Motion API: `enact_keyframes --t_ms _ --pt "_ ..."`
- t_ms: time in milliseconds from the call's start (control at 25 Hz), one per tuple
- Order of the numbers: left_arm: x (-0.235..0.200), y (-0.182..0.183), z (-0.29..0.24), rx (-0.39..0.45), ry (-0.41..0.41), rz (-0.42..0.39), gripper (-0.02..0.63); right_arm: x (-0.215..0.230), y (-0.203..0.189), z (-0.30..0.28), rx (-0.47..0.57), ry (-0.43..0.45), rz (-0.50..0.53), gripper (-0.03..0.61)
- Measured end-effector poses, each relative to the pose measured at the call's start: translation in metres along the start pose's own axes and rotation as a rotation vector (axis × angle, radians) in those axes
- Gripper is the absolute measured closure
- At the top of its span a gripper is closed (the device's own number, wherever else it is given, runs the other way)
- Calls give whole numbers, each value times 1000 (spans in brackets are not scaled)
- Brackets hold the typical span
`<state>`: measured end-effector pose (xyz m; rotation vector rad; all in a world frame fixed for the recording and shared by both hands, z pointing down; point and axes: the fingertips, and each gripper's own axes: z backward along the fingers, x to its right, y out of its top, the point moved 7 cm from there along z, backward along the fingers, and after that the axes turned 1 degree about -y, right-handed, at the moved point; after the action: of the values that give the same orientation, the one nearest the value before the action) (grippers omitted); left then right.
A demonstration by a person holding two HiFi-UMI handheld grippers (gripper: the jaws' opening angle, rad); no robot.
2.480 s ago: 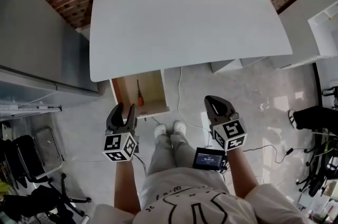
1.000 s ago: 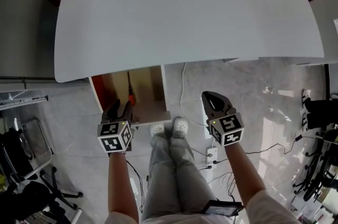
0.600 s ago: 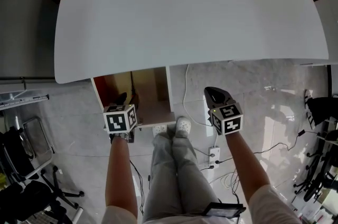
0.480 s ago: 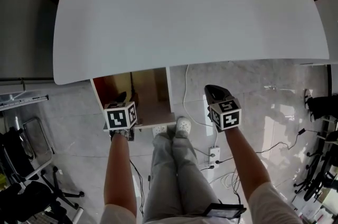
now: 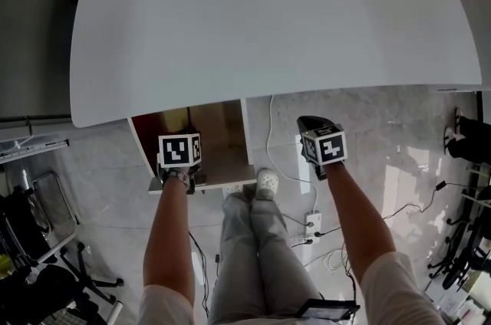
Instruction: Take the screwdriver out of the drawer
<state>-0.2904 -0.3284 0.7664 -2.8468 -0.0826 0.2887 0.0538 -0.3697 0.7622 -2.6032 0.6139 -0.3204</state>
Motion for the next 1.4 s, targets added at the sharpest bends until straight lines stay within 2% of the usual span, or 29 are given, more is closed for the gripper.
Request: enact_keyframes --t_ms 160,360,560,1000,1240,1400 --pt "6 -1 -15 -30 13 10 500 13 -4 -5 -20 -27 -33 557" --pt "3 2 -22 -58 95 -29 548 18 -8 -11 -43 -39 -38 557" --pt "4 1 -25 -76 115 -42 551 21 -13 -13 -52 -38 -66 557" --pt "2 0 -11 6 64 65 555 18 -13 -8 -25 -27 -52 557" --pt "14 4 5 82 2 67 555 16 -13 7 28 -22 -44 557" --pt "15 5 21 152 -22 66 555 11 -8 18 78 0 15 557"
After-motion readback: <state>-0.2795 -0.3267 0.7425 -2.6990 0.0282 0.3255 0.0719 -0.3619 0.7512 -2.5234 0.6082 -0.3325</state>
